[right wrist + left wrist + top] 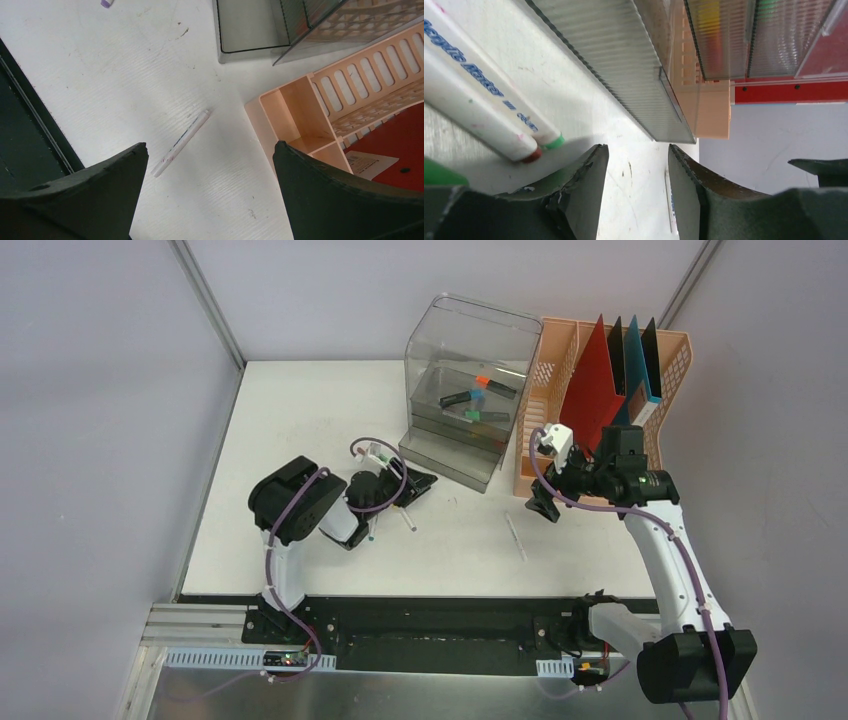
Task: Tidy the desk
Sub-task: Open the drawer in the storage box, then pick up the stationery from the center of the board.
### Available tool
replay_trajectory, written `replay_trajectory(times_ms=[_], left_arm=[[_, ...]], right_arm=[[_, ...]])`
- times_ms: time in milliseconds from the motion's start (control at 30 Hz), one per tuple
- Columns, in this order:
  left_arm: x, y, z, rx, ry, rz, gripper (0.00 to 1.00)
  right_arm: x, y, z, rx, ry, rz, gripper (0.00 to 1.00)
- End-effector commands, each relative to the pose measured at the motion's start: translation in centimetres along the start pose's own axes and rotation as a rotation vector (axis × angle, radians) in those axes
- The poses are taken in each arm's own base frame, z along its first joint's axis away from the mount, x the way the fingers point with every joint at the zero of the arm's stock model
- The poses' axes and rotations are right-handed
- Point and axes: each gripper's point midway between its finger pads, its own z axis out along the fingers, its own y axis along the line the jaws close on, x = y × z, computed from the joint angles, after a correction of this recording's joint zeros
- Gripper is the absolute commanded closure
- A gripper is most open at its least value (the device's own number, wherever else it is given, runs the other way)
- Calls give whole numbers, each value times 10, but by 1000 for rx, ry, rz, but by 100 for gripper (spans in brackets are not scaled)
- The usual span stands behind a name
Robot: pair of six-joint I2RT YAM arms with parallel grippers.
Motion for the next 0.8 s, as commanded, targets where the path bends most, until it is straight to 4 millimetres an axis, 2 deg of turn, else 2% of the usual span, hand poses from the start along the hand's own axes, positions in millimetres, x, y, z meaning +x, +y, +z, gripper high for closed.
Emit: replay_trajectory(times_ms=[0, 133, 367, 467, 567, 767], left_arm=[[-5, -22, -16, 33, 12, 123, 49], [-8, -39, -30, 41, 18, 213, 46], [-21, -47, -63, -68, 22, 444, 44], [-37, -44, -86, -165, -20, 571, 37], [-57, -51, -112, -224, -95, 678, 28], [-79, -54, -154, -271, -222, 805, 1]], right_arm=[[-2, 2, 1, -23, -19, -19, 1], [-1, 2, 2, -25, -16, -18, 1], [0, 2, 2, -25, -12, -19, 1], [0, 2, 2, -24, -11, -21, 1], [1, 1, 3, -24, -7, -22, 1], [3, 1, 4, -25, -1, -21, 1]])
